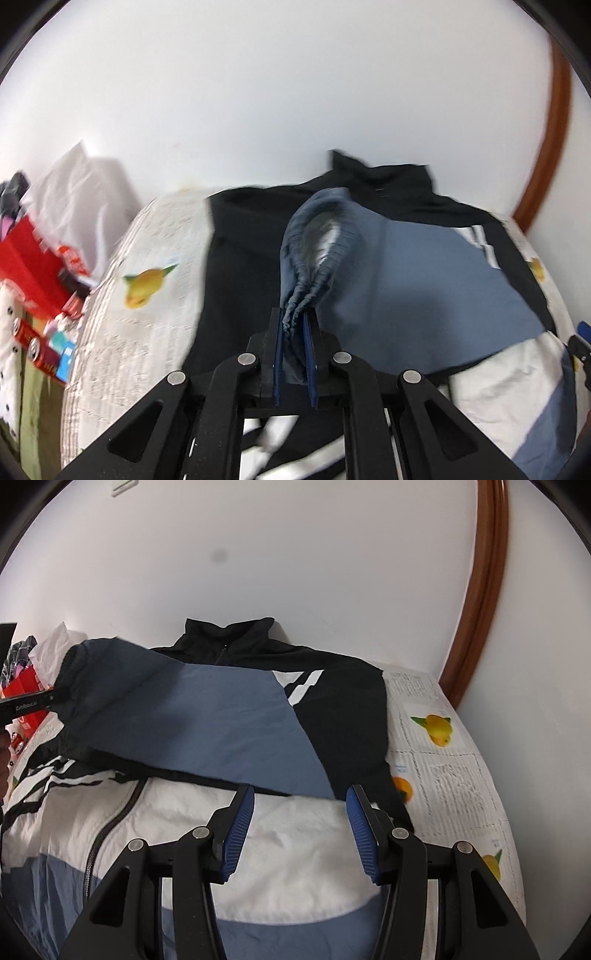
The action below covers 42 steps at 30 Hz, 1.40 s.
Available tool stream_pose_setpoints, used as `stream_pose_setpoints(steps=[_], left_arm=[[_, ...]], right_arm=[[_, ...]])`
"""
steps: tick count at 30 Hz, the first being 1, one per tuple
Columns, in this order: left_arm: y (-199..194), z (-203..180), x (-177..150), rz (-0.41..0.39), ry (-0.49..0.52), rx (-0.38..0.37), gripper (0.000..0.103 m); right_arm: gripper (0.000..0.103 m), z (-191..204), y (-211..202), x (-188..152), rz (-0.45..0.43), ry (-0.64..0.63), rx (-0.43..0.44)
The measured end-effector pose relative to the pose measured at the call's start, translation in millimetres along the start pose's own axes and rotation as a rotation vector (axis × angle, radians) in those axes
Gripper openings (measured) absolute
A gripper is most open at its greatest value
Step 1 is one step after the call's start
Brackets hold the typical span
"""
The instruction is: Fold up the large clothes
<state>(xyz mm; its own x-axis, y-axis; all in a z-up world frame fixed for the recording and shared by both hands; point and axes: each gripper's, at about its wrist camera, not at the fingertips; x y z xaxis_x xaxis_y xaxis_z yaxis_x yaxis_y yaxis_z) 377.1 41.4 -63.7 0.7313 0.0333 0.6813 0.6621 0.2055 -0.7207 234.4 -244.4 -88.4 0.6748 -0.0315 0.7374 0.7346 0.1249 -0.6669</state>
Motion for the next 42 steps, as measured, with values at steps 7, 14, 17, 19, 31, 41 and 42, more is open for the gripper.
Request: stream_pose_setpoints(steps=[7, 14, 17, 19, 31, 41, 42], left_arm=[[42, 35, -21, 0.127, -0.049, 0.033, 0.014], [35, 48, -32, 0.124, -0.038, 0.049, 0.017], [20, 51, -38, 0.092, -0.021, 0.059, 0.017], [9, 56, -43, 0.079, -0.027, 0.049, 0.017], [-44, 99, -109, 0.111, -0.055, -0.006, 0.054], [-56, 121, -174, 0.180, -0.050, -0.002, 0.064], [-57, 121, -179, 0.183, -0.049, -0.009, 0.064]], right_arm=[[0.052, -8, 20, -1, 0.040, 0.025, -0.029], [0.053, -23, 1, -15, 0.007, 0.092, -0.095], [0.053, -30, -12, -26, 0.000, 0.121, -0.129], [0.053, -36, -23, -35, 0.003, 0.149, -0.112], [0.065, -46, -58, -102, 0.086, 0.203, -0.146], [0.069, -52, -59, -152, 0.129, 0.274, -0.092], [0.069, -52, -58, -158, 0.137, 0.282, -0.083]])
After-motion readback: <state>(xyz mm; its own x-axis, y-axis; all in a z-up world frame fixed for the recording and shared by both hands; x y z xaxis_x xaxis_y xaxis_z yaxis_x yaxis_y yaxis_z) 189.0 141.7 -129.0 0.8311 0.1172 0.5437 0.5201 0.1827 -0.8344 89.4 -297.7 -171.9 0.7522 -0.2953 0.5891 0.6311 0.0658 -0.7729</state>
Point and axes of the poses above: each gripper's, at about its wrist camera, not at the fingertips, and y roughly the way its jaws point, z to its left, x to its top, and after that the axes turned 12 degrees about x, right-handed
